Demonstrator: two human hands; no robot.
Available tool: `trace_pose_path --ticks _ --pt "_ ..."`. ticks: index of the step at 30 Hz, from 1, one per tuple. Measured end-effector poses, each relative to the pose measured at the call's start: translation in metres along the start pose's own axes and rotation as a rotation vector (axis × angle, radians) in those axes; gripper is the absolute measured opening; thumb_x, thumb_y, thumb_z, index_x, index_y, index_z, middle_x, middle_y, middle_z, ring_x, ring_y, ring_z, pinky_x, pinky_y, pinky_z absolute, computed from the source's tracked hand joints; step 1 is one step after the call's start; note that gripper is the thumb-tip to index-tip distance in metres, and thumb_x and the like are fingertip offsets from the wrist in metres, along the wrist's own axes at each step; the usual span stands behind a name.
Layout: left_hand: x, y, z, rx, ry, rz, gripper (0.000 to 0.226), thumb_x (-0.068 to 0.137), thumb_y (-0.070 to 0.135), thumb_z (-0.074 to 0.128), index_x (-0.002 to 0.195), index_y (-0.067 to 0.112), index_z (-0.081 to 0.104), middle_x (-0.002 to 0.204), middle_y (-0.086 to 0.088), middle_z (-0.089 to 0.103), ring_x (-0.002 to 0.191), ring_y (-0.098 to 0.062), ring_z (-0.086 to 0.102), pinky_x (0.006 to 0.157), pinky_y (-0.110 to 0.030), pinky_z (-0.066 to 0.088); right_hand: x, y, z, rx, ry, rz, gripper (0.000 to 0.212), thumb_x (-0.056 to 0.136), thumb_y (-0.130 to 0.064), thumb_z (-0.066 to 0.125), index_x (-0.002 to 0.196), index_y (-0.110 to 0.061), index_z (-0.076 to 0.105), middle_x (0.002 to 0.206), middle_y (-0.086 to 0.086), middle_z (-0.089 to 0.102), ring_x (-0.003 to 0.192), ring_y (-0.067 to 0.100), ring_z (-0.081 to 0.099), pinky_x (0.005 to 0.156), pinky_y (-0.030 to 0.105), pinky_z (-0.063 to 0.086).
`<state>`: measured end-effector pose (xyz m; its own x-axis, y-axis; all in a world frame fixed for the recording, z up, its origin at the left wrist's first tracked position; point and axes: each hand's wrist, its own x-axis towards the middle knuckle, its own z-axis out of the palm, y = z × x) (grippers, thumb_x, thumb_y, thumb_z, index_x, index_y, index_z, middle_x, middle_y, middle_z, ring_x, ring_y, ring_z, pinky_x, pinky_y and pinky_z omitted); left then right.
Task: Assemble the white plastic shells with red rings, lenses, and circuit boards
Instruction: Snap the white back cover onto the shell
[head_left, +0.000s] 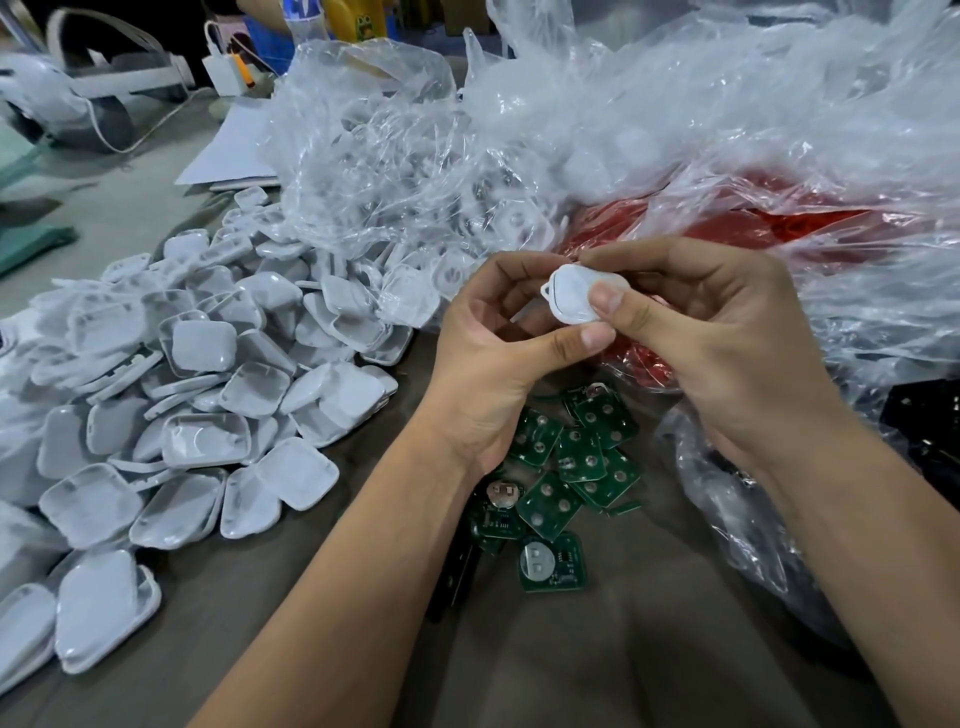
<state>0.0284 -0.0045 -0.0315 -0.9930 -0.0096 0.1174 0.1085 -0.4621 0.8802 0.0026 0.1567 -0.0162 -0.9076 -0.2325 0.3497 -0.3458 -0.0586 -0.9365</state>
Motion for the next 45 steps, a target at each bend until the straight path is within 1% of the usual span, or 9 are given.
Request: trace_pose_path --ticks 7,12,15,17,21,24,27,34,45 --pt "0.001 -0.001 -0.001 0.092 0.018 0.055 0.044 0.065 -0.01 0.081 0.1 0.01 0.062 0.114 -0.031 0.068 0.098 -0.032 0.069 0.088 -0.043 0.058 0.001 -0.002 -0.005 0.102 -0.049 0.138 0.02 0.081 -0.019 0.082 0.101 -0.017 0.081 0.097 0.018 0.076 0.069 0.019 0.065 0.046 0.022 0.047" --pt "0.001 -0.002 -0.001 0.158 0.021 0.059 0.044 0.067 -0.007 0.083 0.102 0.009 0.062 0.113 -0.035 0.066 0.097 -0.038 0.068 0.083 -0.054 0.059 0.001 -0.002 -0.004 0.154 -0.018 0.185 0.023 0.075 -0.014 0.082 0.098 -0.013 0.08 0.093 0.015 0.076 0.066 0.024 0.064 0.053 0.026 0.052" --pt "0.0 -0.001 -0.002 0.191 0.022 -0.001 0.041 0.069 0.006 0.087 0.104 0.011 0.067 0.093 -0.015 0.065 0.073 -0.021 0.068 0.058 -0.033 0.06 0.001 0.0 -0.005 -0.008 0.031 0.126 0.02 0.082 -0.005 0.082 0.099 -0.016 0.08 0.091 0.01 0.079 0.066 0.024 0.069 0.059 0.029 0.057" --pt "0.001 -0.001 -0.003 0.139 0.033 -0.051 0.035 0.074 0.014 0.082 0.105 0.009 0.069 0.087 -0.009 0.064 0.068 -0.017 0.067 0.061 -0.028 0.06 0.001 0.001 -0.004 -0.068 0.035 0.086 0.021 0.083 -0.004 0.083 0.1 -0.017 0.079 0.086 0.005 0.08 0.063 0.011 0.071 0.057 0.019 0.055" --pt "0.002 -0.002 -0.003 0.153 0.128 -0.085 0.033 0.084 0.029 0.076 0.108 0.006 0.072 0.093 -0.021 0.067 0.067 -0.02 0.066 0.064 -0.031 0.061 0.0 0.003 -0.002 -0.113 0.013 0.071 0.024 0.084 -0.001 0.082 0.101 -0.018 0.079 0.078 -0.001 0.079 0.059 0.006 0.071 0.058 0.015 0.053" --pt "0.002 -0.004 -0.004 0.2 0.161 -0.072 0.01 0.092 0.021 0.075 0.093 0.011 0.075 0.087 -0.02 0.066 0.061 -0.018 0.065 0.059 -0.031 0.061 -0.001 0.004 -0.001 -0.194 0.011 0.08 0.025 0.082 -0.007 0.086 0.1 -0.021 0.077 0.074 -0.005 0.076 0.057 0.009 0.068 0.056 0.019 0.053" --pt "0.002 -0.005 -0.005 0.218 0.17 -0.061 0.01 0.095 0.015 0.073 0.085 0.012 0.072 0.078 -0.015 0.066 0.058 -0.017 0.065 0.055 -0.03 0.06 0.0 0.005 0.0 -0.192 0.04 0.097 0.024 0.081 -0.008 0.087 0.098 -0.018 0.074 0.086 0.0 0.078 0.064 0.012 0.072 0.055 0.02 0.054" --pt "0.0 -0.003 -0.003 0.211 0.161 -0.044 0.009 0.095 0.012 0.071 0.086 0.011 0.07 0.078 -0.013 0.064 0.061 -0.018 0.067 0.058 -0.032 0.061 0.001 0.007 0.002 -0.097 0.109 0.143 0.004 0.092 -0.012 0.078 0.095 -0.015 0.078 0.084 0.01 0.076 0.062 0.019 0.073 0.056 0.026 0.058" --pt "-0.002 -0.001 -0.004 0.156 0.127 -0.083 0.006 0.094 0.005 0.071 0.099 0.003 0.07 0.084 -0.02 0.063 0.066 -0.02 0.068 0.06 -0.027 0.061 0.001 0.009 0.001 -0.085 0.152 0.172 0.004 0.087 -0.015 0.083 0.087 -0.014 0.078 0.066 0.01 0.073 0.049 0.018 0.065 0.044 0.026 0.052"
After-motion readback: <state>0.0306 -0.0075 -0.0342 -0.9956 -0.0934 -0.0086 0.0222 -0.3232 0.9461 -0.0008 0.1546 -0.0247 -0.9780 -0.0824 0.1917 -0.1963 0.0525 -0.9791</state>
